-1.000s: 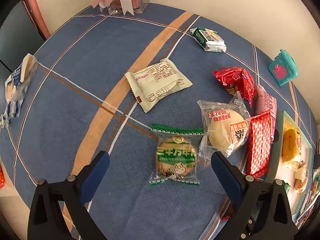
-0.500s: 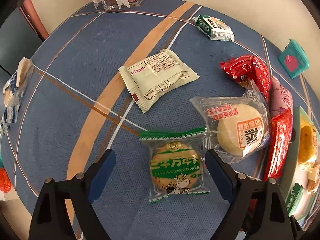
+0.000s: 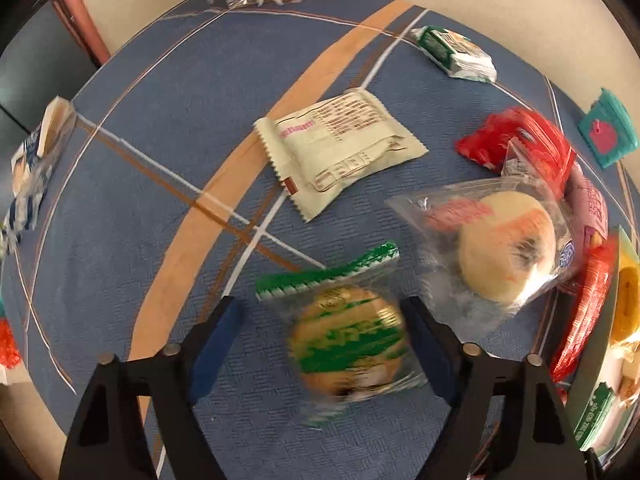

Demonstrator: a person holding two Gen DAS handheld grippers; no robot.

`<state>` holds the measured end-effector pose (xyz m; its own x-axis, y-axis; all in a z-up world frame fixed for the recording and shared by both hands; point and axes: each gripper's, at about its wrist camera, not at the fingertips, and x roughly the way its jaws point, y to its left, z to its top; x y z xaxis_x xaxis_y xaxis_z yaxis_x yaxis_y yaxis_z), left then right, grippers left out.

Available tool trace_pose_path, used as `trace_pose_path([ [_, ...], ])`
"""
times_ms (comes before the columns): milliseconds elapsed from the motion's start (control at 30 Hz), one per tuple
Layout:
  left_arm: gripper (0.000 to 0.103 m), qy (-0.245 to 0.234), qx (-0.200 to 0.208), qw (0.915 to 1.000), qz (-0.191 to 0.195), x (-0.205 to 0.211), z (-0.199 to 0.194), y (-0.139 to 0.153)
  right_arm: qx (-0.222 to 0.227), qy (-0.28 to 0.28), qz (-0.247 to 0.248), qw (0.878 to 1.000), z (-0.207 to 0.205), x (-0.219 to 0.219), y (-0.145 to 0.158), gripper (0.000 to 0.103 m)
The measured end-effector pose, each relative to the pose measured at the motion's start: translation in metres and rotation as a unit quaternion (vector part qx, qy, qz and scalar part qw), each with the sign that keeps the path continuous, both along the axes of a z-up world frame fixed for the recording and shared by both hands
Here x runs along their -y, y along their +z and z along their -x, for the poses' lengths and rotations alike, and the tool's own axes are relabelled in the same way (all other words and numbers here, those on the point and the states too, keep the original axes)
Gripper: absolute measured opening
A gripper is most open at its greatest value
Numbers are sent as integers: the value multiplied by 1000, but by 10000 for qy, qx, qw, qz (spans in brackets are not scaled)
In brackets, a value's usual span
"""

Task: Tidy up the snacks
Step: 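Grasp the red box with the right tool while the left tool reaches for the round green biscuit pack, then carry the red box and green biscuit pack over the white tray with both tools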

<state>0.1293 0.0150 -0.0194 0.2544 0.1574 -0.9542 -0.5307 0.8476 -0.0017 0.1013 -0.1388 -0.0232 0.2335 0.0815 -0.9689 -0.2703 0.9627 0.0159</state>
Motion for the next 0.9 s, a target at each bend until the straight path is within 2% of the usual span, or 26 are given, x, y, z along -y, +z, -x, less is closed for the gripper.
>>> trace_pose_path([
  [133,67,82,36,9999,-79,-5,3,3,-29,-8,1,10000,-2,2,1,50],
  [200,64,97,47,9999,-66,-7,5,3,-27,-22,25,10000,-2,2,2,47],
  [267,52,103,77,9999,-57,-10,5,4,-31,-49,28,10000,-2,3,2,43],
  [467,51,99,171,9998,89,-15,8,10,-36,-17,26,10000,-4,7,9,42],
  [600,51,129,381,9991,102,-21,15,25,51,0,-93,9999,-6,9,27,42],
  [733,51,121,638,9979,-16,-29,20,49,249,27,-270,9993,-6,8,47,42],
  [900,51,15,796,9966,-190,-16,22,71,383,51,-399,9985,-8,10,64,42],
])
